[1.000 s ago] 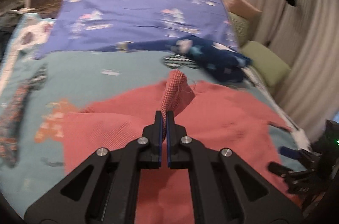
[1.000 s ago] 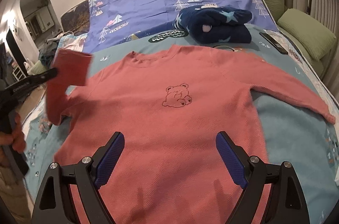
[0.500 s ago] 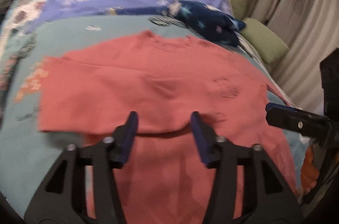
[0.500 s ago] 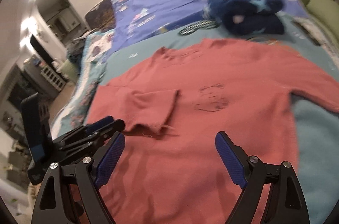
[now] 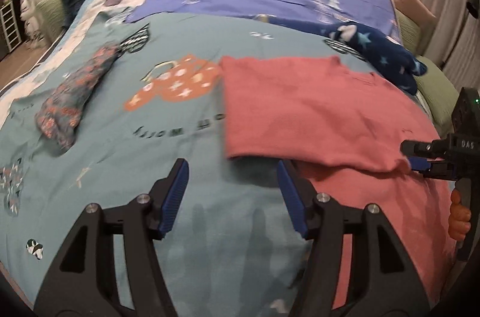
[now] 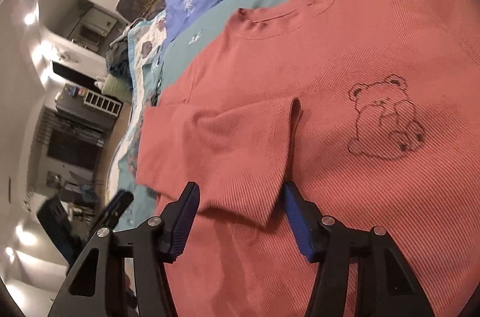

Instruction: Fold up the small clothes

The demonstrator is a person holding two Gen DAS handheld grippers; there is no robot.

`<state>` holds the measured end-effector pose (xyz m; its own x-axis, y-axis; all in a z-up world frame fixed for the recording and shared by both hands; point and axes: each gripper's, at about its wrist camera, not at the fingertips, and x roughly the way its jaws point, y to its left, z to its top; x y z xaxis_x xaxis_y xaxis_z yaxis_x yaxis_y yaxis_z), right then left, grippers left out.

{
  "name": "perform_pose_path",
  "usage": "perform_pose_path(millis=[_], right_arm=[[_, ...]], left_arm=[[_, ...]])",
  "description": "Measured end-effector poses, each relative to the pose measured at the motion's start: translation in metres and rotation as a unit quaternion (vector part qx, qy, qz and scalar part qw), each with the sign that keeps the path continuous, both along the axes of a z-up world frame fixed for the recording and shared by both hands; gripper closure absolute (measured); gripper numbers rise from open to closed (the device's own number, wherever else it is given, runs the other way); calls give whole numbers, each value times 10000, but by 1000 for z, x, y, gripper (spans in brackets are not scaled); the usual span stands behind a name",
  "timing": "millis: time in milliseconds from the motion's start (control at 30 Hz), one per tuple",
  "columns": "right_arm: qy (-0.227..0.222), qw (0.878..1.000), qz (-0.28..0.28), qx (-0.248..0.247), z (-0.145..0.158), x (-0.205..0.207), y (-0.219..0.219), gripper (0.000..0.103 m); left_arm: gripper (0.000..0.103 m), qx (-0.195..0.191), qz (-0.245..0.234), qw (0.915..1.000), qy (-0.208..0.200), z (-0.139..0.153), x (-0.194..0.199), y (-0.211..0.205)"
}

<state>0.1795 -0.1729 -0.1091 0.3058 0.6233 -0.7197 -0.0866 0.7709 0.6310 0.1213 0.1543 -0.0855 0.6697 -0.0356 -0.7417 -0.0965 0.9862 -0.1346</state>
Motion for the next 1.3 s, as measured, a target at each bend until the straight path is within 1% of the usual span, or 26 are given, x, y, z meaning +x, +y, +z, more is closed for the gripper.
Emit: perform_pose_path(millis=[33, 67, 100, 133, 167, 233, 267, 333, 400, 500, 567, 633, 667, 767, 833, 933, 1033, 1133, 1233, 1267, 1300], right_arm=[[-8, 10000, -18, -5, 0, 2, 2, 43], [-7, 10000, -22, -25, 0, 5, 3, 45], [-60, 9999, -20, -118, 1, 8, 6, 52], [-129, 9996, -12, -267, 3, 10, 9, 94], [-163, 9991, -46, -397, 8, 11, 12, 99], [-467, 9984, -200, -248, 26, 10, 9, 99], [-788, 9961, -296, -249, 45, 6, 3, 99], [-1215, 9910, -428, -368, 71, 0, -7, 99], [-1613, 9835, -536, -623, 98, -4, -21, 99], [-1805, 9775, -658, -874, 113, -5, -44, 99], [-1817, 9746, -787, -1046, 112, -5, -59, 99], [-1673, 9734, -937, -1251, 101, -3, -76, 99], [-1601, 9739, -972, -1284, 96, -4, -81, 99], [-1190, 9777, -1065, -1362, 65, -1, -98, 97], [-986, 9778, -1118, -1473, 49, -2, -107, 97], [-908, 9750, -1312, -1549, 40, -4, -116, 97], [-892, 9737, -1506, -1461, 41, -8, -129, 97], [-995, 9703, -1597, -1523, 48, -10, -136, 97], [-928, 9746, -1580, -1284, 46, -12, -145, 97], [-871, 9765, -1560, -1208, 44, -10, -146, 94], [-746, 9802, -1511, -1036, 40, -10, -149, 90]], left_arm=[[41, 29, 29, 10000, 25, -2, 0, 2], [41, 42, 41, 10000, 45, -3, 2, 2], [41, 42, 40, 10000, 63, -6, 4, 2], [41, 36, 34, 10000, 80, -7, 6, 2], [40, 30, 30, 9999, 104, -9, 8, 1], [40, 13, -2, 9999, 145, -12, 11, -2], [40, 6, -25, 9999, 158, -14, 13, -3], [40, 2, -64, 9998, 214, -17, 17, -8], [40, -57, -98, 9996, 241, -19, 22, -12], [39, -94, -104, 9997, 215, -19, 30, -19], [39, 73, -76, 9998, 192, -18, 34, -24], [39, 175, -108, 9996, 192, -18, 37, -30], [39, 168, -120, 9996, 195, -18, 37, -31], [39, 88, -106, 9996, 229, -18, 38, -31], [39, 36, -109, 9996, 242, -18, 36, -30], [39, 52, -191, 9995, 245, -18, 35, -33], [39, 39, -285, 9992, 283, -19, 36, -37], [39, -52, -391, 9986, 364, -23, 43, -42], [39, -60, -376, 9986, 367, -25, 52, -44], [43, -160, -429, 9983, 361, -24, 54, -44], [50, -256, -506, 9978, 347, -23, 56, -45]])
